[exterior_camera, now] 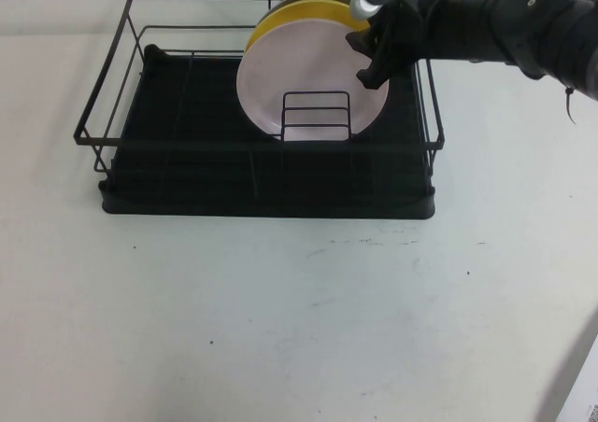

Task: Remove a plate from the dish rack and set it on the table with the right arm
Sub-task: Grasp the plate from the shelf

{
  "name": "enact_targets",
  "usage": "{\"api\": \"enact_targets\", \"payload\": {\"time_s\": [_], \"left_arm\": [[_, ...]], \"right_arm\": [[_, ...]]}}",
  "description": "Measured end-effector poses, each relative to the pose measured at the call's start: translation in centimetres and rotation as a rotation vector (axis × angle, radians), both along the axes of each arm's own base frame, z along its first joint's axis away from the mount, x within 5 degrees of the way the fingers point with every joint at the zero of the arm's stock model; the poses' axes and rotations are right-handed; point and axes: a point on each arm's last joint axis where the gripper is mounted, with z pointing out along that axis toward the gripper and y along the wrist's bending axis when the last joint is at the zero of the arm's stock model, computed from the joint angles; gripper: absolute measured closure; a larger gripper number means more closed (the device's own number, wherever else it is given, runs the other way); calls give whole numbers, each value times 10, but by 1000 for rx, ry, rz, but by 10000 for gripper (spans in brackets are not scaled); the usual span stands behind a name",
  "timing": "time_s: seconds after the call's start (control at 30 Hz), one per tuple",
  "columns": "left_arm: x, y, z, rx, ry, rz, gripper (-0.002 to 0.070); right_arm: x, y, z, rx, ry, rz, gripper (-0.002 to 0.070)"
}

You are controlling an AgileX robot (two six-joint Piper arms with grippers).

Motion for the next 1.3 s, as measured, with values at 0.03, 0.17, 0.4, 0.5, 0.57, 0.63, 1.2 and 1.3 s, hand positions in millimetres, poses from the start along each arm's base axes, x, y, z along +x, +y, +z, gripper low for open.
{"api": "enact_targets", "payload": {"time_s": [0.03,0.17,0.4,0.5,0.57,0.63,1.2,1.3], "left_arm": [[0,0,0,0,0,0,679],[0,0,0,0,0,0,679],[0,0,0,0,0,0,679],[0,0,0,0,0,0,679],[0,0,0,0,0,0,679],[0,0,0,0,0,0,679],[0,0,0,0,0,0,679],[0,0,0,0,0,0,679]], "right_arm": [[1,0,-2,0,5,0,411],[5,1,-14,-1,20,-15,411],[8,1,-17,4,21,-29,411],[8,1,-17,6,18,-33,411],[9,1,-18,7,17,-38,411],[9,1,-19,16,20,-44,411],[13,1,-24,45,33,-71,412],[13,1,-26,44,34,-72,412]]}}
